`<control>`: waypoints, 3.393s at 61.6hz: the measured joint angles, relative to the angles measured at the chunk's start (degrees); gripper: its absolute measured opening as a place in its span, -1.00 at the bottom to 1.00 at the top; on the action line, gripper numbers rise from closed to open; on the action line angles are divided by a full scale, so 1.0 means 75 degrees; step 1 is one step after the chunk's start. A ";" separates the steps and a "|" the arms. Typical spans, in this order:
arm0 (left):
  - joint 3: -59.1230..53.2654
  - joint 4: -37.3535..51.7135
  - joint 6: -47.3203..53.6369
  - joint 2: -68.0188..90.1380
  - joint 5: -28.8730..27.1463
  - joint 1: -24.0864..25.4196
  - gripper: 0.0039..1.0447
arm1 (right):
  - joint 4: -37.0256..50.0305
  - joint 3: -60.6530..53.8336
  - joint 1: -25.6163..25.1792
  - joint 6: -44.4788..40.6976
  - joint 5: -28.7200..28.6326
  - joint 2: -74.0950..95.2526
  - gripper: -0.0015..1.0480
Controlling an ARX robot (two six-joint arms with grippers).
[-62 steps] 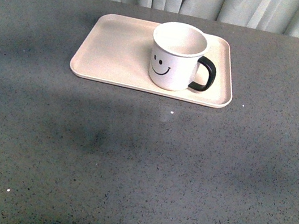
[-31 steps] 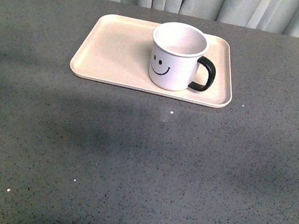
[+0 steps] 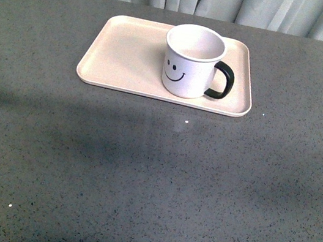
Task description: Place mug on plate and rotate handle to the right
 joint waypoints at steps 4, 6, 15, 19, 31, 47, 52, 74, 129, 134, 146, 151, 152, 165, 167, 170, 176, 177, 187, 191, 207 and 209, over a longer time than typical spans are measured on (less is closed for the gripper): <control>-0.0096 -0.0303 -0.0003 -0.0443 0.0242 0.0175 -0.98 | 0.0000 0.0000 0.0000 0.0000 -0.0003 0.0000 0.82; -0.0140 -0.0452 0.0003 -0.0647 0.0525 0.0361 -0.98 | 0.0000 0.0000 0.0000 -0.0003 -0.0003 0.0000 0.82; -0.0283 -0.1116 0.0003 -0.1469 0.0632 0.0664 -0.98 | 0.0000 0.0000 0.0000 0.0000 0.0000 0.0000 0.82; -0.0361 -0.1475 0.0003 -0.1909 0.0670 0.0667 -0.98 | 0.0000 0.0000 0.0000 0.0000 0.0000 0.0000 0.82; -0.0475 -0.2480 0.0006 -0.3048 0.0670 0.0670 -0.98 | 0.0000 0.0000 0.0000 0.0000 0.0000 0.0000 0.82; -0.0481 -0.3646 0.0006 -0.4339 0.0670 0.0670 -0.98 | 0.0000 0.0000 0.0000 0.0000 0.0000 0.0000 0.82; -0.0481 -0.4022 0.0006 -0.4727 0.0670 0.0670 -0.98 | 0.0000 0.0000 0.0000 0.0000 0.0000 0.0000 0.82; -0.0481 -0.5170 0.0006 -0.5910 0.0670 0.0670 -0.98 | 0.0000 0.0000 0.0000 0.0000 0.0000 0.0000 0.82; -0.0478 -0.7347 0.0009 -0.7950 0.0667 0.0679 -0.41 | 0.0000 0.0000 0.0000 0.0000 -0.0003 0.0000 0.82; -0.0478 -0.7347 0.0012 -0.7950 0.0667 0.0679 -0.10 | 0.0000 0.0000 0.0000 0.0000 -0.0006 0.0000 0.82; -0.0478 -0.7347 0.0015 -0.7950 0.0673 0.0679 0.55 | -0.3013 0.2221 -0.0935 -0.1186 -0.2719 0.4074 0.82; -0.0478 -0.7347 0.0017 -0.7950 0.0667 0.0682 0.84 | -0.1961 0.3348 -0.1215 -0.1457 -0.2602 0.6067 0.82; -0.0478 -0.7347 0.0032 -0.7950 0.0667 0.0682 0.86 | -0.1731 0.3593 -0.1244 -0.1489 -0.2567 0.6452 0.82; -0.0478 -0.7347 0.0029 -0.7950 0.0670 0.0682 0.83 | -0.0909 0.5936 -0.0863 -0.1781 -0.2413 0.9879 0.82; -0.0478 -0.7347 0.0029 -0.7950 0.0670 0.0682 0.83 | -0.0912 0.6289 -0.0726 -0.1818 -0.2349 1.0369 0.82; -0.0478 -0.7347 0.0029 -0.7950 0.0670 0.0682 0.83 | -0.0968 0.6869 -0.0487 -0.1830 -0.2264 1.1153 0.82; -0.0478 -0.7347 0.0029 -0.7950 0.0670 0.0682 0.83 | -0.1180 0.7842 -0.0029 -0.1813 -0.2142 1.2415 0.82; -0.0478 -0.7347 0.0029 -0.7950 0.0667 0.0682 0.83 | -0.1230 0.8043 0.0076 -0.1795 -0.2124 1.2665 0.82; -0.0478 -0.7347 0.0029 -0.7953 0.0670 0.0682 0.83 | -0.1757 0.9375 0.0731 -0.1489 -0.1990 1.4175 0.82; -0.0478 -0.7347 0.0029 -0.7953 0.0670 0.0682 0.83 | -0.1920 0.9818 0.0918 -0.1335 -0.1804 1.4638 0.82; -0.0478 -0.7347 0.0029 -0.7953 0.0670 0.0682 0.83 | -0.2398 1.1098 0.1198 -0.0822 -0.1303 1.6008 0.82; -0.0478 -0.7347 0.0029 -0.7953 0.0670 0.0682 0.83 | -0.2436 1.1223 0.1201 -0.0781 -0.1250 1.6128 0.82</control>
